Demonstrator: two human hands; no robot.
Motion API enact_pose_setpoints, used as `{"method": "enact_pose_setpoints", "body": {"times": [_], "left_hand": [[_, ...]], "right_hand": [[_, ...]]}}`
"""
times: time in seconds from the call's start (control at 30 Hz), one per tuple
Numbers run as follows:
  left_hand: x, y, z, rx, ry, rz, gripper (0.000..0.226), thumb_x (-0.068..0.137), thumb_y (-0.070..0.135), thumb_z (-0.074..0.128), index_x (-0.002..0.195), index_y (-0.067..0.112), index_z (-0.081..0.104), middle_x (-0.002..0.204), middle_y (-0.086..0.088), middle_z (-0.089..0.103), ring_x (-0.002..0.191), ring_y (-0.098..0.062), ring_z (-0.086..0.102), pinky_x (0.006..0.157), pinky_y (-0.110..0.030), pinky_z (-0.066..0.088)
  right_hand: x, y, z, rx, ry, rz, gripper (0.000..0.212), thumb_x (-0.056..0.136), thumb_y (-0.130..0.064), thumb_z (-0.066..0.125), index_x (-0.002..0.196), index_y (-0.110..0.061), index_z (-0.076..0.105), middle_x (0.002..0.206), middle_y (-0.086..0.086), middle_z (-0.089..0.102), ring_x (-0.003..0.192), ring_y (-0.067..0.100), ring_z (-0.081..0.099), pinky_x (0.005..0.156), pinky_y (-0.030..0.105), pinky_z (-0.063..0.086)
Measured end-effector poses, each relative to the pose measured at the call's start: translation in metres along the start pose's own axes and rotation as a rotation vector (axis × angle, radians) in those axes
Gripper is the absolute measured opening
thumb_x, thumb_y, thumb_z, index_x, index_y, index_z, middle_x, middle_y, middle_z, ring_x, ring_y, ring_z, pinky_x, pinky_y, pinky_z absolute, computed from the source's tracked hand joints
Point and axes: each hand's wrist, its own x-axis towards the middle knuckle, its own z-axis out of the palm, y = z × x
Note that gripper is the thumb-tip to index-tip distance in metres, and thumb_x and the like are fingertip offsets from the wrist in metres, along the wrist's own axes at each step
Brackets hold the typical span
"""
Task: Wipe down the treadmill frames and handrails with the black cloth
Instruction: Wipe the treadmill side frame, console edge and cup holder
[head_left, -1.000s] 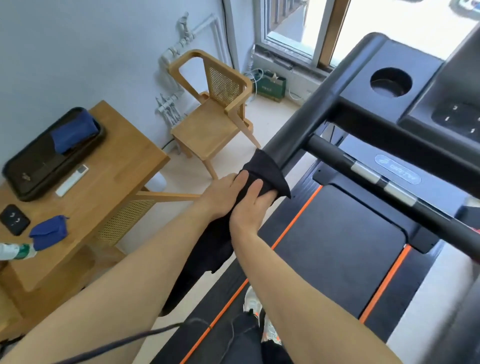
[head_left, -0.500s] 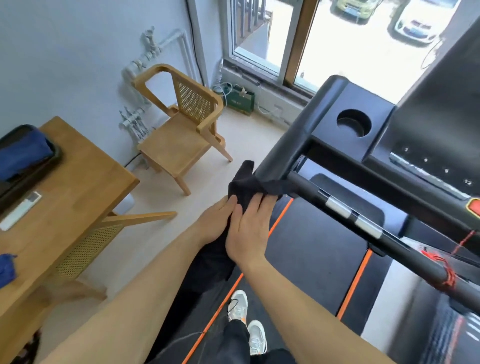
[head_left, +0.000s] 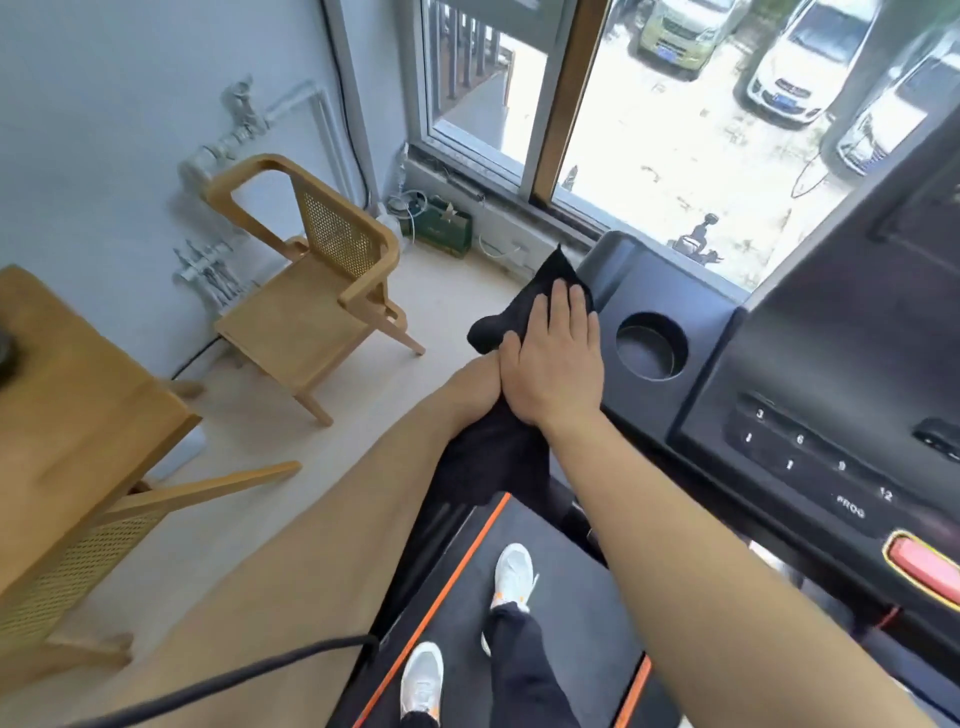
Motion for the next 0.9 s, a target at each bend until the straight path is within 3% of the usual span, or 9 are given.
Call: {"method": "enact_pose_setpoints", "body": {"times": [0.2, 0.3, 0.4, 0.5, 0.57, 0.63, 0.7, 0.8, 0.9], "left_hand": [[0.044, 0.053, 0.009, -0.111, -0.029, -0.043, 0.036, 0.102, 0.045, 0.038, 0.104, 0.025, 0.067, 0.105, -0.001, 0.069, 0.094, -0.013, 0.061, 0.08, -0.027, 0.047], [0.024, 0.032, 0.007, 0.012, -0.009, 0.015, 0.054, 0.093, 0.065, 0.027, 0.131, 0.038, 0.055, 0.126, 0.009, 0.062, 0.117, -0.014, 0.056, 0.103, -0.034, 0.042], [0.019, 0.023, 0.008, 0.089, 0.026, 0.037, 0.042, 0.105, 0.048, 0.022, 0.135, 0.034, 0.049, 0.135, 0.008, 0.053, 0.116, -0.011, 0.049, 0.098, -0.027, 0.033], [0.048, 0.043, 0.012, 0.09, 0.025, -0.006, 0.052, 0.106, 0.05, 0.021, 0.146, 0.027, 0.045, 0.152, -0.002, 0.046, 0.136, -0.022, 0.044, 0.107, -0.03, 0.03], [0.082, 0.066, 0.016, 0.065, 0.022, -0.026, 0.057, 0.105, 0.054, 0.021, 0.145, 0.023, 0.048, 0.151, -0.005, 0.047, 0.136, -0.024, 0.045, 0.113, -0.036, 0.032], [0.114, 0.086, 0.02, 0.059, 0.017, -0.019, 0.059, 0.103, 0.055, 0.023, 0.142, 0.022, 0.053, 0.147, -0.006, 0.051, 0.132, -0.025, 0.048, 0.109, -0.038, 0.034], [0.146, 0.109, 0.025, 0.029, 0.026, 0.011, 0.057, 0.102, 0.053, 0.026, 0.138, 0.02, 0.057, 0.144, -0.007, 0.054, 0.129, -0.025, 0.05, 0.109, -0.039, 0.035], [0.172, 0.136, 0.034, 0.139, 0.037, 0.08, 0.046, 0.107, 0.036, 0.027, 0.133, 0.011, 0.055, 0.14, -0.012, 0.054, 0.127, -0.031, 0.049, 0.102, -0.038, 0.036], [0.16, 0.138, 0.042, 0.419, 0.155, 0.25, 0.034, 0.108, 0.029, 0.025, 0.116, 0.009, 0.052, 0.125, -0.015, 0.055, 0.112, -0.035, 0.053, 0.079, -0.036, 0.032]], "right_hand": [[0.059, 0.036, -0.018, -0.005, -0.032, 0.013, 0.069, 0.101, -0.045, 0.02, 0.158, -0.006, 0.017, 0.168, 0.012, 0.003, 0.154, 0.027, -0.003, 0.125, 0.044, 0.002], [0.017, 0.034, -0.014, 0.043, -0.008, -0.011, 0.076, 0.099, -0.053, 0.009, 0.159, -0.008, 0.011, 0.167, 0.014, -0.001, 0.154, 0.029, -0.002, 0.125, 0.043, 0.002], [0.008, 0.037, -0.014, 0.045, -0.054, -0.019, 0.078, 0.097, -0.058, 0.007, 0.159, -0.01, 0.003, 0.167, 0.013, -0.009, 0.154, 0.028, -0.01, 0.125, 0.042, -0.003], [0.045, 0.049, -0.018, 0.053, -0.032, 0.038, 0.078, 0.099, -0.059, 0.011, 0.16, -0.011, 0.0, 0.167, 0.011, -0.011, 0.154, 0.026, -0.012, 0.125, 0.041, -0.004], [0.076, 0.065, -0.019, 0.055, -0.005, 0.085, 0.077, 0.1, -0.057, 0.014, 0.159, -0.01, 0.005, 0.167, 0.013, -0.002, 0.154, 0.027, -0.004, 0.125, 0.041, 0.0], [0.105, 0.08, -0.023, 0.032, 0.03, 0.117, 0.073, 0.1, -0.055, 0.018, 0.154, -0.006, 0.026, 0.161, 0.017, 0.027, 0.149, 0.03, 0.023, 0.123, 0.042, 0.014], [0.133, 0.094, -0.033, 0.036, 0.027, 0.167, 0.066, 0.1, -0.054, 0.019, 0.133, -0.008, 0.053, 0.137, 0.015, 0.058, 0.126, 0.033, 0.051, 0.105, 0.045, 0.036], [0.154, 0.111, -0.05, 0.091, -0.13, 0.235, 0.065, 0.101, -0.053, 0.012, 0.119, -0.019, 0.064, 0.12, 0.013, 0.067, 0.108, 0.036, 0.061, 0.078, 0.043, 0.038], [0.136, 0.122, -0.054, 0.004, -0.116, 0.191, 0.055, 0.103, -0.047, 0.014, 0.115, -0.017, 0.059, 0.115, 0.015, 0.067, 0.104, 0.038, 0.061, 0.078, 0.044, 0.041]]}}
